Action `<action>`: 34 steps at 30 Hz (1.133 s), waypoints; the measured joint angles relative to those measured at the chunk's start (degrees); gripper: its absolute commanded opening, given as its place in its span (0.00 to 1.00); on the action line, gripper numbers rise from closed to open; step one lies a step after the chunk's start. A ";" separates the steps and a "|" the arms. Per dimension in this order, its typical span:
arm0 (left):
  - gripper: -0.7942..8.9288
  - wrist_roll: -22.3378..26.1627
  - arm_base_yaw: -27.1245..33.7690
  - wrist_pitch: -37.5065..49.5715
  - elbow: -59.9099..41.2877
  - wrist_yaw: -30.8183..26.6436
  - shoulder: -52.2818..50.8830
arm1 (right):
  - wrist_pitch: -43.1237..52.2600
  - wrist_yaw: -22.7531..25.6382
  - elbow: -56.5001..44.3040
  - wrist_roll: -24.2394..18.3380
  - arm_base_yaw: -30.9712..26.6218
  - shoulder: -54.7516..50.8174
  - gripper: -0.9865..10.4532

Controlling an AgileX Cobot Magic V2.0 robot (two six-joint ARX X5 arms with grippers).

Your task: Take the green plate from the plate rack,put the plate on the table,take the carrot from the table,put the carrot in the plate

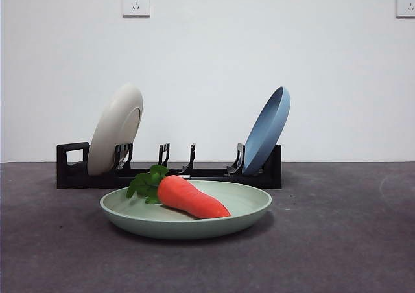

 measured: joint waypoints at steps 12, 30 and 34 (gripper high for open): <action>0.08 2.40 35.93 24.70 -21.42 15.43 -19.08 | 0.00 0.00 0.00 0.00 0.00 0.00 0.09; 0.08 -0.63 43.34 34.51 -67.49 19.54 -44.15 | 0.00 0.00 0.00 0.00 0.00 0.00 0.09; 0.08 -3.17 43.36 33.38 -70.64 20.63 -46.47 | 0.00 0.00 0.00 0.00 0.00 0.00 0.09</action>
